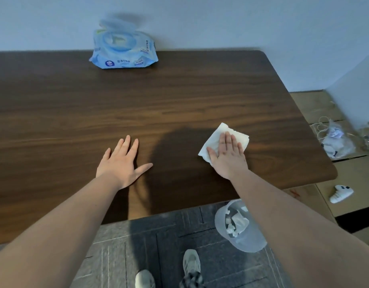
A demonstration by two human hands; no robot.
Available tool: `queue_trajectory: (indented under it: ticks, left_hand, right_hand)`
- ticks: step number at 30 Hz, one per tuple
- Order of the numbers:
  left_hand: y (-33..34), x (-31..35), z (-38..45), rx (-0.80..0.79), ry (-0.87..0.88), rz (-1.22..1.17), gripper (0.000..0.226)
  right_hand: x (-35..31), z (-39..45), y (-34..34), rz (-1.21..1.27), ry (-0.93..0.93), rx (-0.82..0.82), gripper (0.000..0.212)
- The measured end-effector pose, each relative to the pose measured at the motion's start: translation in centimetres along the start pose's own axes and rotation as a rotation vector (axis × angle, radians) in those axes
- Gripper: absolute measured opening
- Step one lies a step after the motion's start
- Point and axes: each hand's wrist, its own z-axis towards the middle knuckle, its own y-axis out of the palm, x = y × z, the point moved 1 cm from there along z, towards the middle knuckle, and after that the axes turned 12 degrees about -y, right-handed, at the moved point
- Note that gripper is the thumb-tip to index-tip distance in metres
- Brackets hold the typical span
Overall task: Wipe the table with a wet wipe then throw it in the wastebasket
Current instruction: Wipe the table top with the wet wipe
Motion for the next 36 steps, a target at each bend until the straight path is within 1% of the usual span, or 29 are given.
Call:
queue_trajectory:
  ticks: [8, 14, 17, 19, 21, 24, 27, 29, 32, 36]
  left_hand:
    - [0.3, -16.3, -4.2, 0.048, -0.268, -0.040, 0.092]
    - [1.3, -28.1, -9.3, 0.012, -0.511, -0.063, 0.106]
    - [2.0, -32.7, -11.7, -0.001, -0.598, -0.088, 0.115]
    - [2.5, -35.1, -12.9, -0.021, -0.619, -0.114, 0.120]
    - [3.2, -36.4, -13.4, -0.034, -0.609, -0.132, 0.123]
    - [4.0, -36.9, -12.8, -0.010, -0.626, -0.151, 0.125]
    - [4.5, -37.0, -12.5, 0.004, -0.615, -0.151, 0.122]
    - [4.8, -37.2, -12.6, 0.009, -0.603, -0.154, 0.120]
    - [5.1, -37.2, -12.8, 0.027, -0.597, -0.223, 0.120]
    - [5.0, -37.0, -13.1, 0.046, -0.600, -0.279, 0.132]
  right_hand:
    - [-15.5, 0.7, 2.4, -0.049, -0.264, -0.046, 0.072]
    - [-28.4, -0.4, 5.1, -0.102, -0.467, -0.056, 0.072]
    - [-34.5, -1.1, 6.3, -0.117, -0.566, -0.086, 0.072]
    - [-38.4, -1.5, 7.0, -0.121, -0.624, -0.108, 0.072]
    - [-42.0, -1.8, 7.7, -0.138, -0.680, -0.117, 0.073]
    - [-46.6, -1.9, 8.5, -0.187, -0.749, -0.121, 0.073]
    - [-50.4, -2.0, 9.1, -0.213, -0.799, -0.137, 0.074]
    - [-52.5, -2.2, 9.5, -0.223, -0.829, -0.136, 0.074]
    - [-55.4, -2.8, 10.3, -0.217, -0.901, -0.117, 0.075]
    - [-57.9, -3.4, 11.2, -0.189, -1.007, -0.093, 0.067]
